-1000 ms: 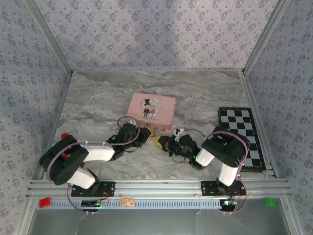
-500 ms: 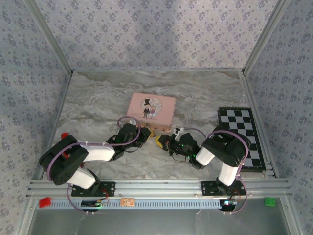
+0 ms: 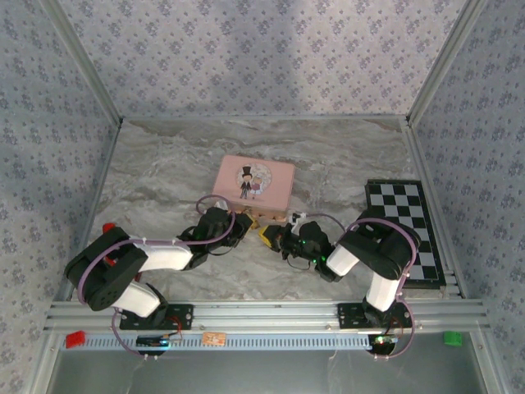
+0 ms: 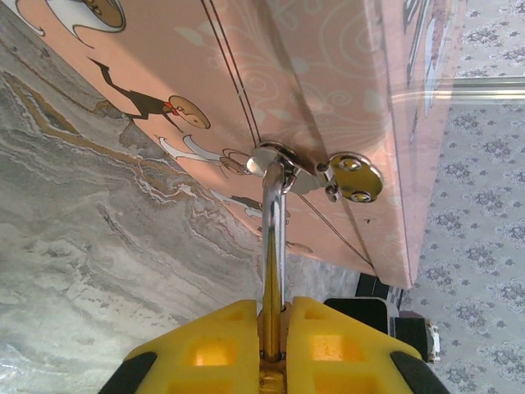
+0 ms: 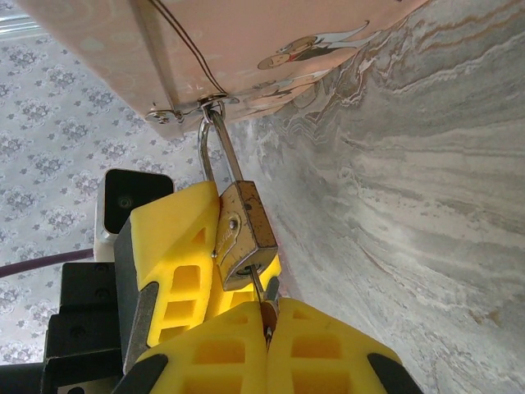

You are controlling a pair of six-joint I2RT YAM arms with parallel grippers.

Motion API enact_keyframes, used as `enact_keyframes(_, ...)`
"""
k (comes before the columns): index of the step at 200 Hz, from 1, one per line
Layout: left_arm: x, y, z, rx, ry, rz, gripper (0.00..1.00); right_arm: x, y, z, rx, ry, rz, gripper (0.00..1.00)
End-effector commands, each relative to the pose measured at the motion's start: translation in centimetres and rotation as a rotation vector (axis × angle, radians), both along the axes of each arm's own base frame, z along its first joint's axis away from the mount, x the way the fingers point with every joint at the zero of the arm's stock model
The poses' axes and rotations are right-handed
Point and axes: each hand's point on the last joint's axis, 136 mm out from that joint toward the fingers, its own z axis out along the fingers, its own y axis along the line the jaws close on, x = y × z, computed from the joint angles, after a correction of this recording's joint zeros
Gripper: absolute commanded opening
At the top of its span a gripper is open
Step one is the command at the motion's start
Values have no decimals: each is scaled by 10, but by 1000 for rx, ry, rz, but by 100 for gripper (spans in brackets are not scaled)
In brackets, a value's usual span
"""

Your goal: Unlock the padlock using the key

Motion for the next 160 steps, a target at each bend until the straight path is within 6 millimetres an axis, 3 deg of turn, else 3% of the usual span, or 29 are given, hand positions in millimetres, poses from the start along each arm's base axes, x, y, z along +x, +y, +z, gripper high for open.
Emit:
enact_keyframes(1,-22,-21,11,-40,-5,-128,0,21,8,37,87,-109,-30,0)
enact_keyframes(160,-26,-25,8,-28,0,-149,0,30,11,51,63,-138,-18,0)
